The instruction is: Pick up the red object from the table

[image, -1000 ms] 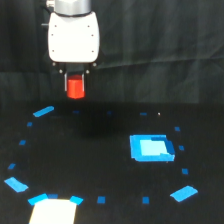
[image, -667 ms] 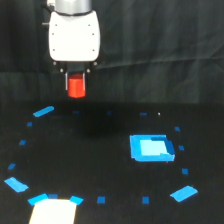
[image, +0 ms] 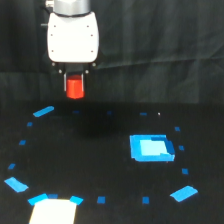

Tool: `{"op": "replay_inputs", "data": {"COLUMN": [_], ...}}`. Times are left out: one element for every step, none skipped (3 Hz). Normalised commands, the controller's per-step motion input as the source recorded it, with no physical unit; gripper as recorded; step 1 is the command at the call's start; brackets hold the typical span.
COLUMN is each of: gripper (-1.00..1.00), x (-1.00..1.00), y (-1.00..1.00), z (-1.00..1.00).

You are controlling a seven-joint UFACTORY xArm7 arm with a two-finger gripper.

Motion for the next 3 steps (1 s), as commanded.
{"op": "replay_inputs", "data": {"gripper": [-0.93,-1.0,-0.83], "x": [-0.1,0.0,0.21], "y": [0.14,-0.12,0.3], "z": [0.11,-0.14,0.65]}}
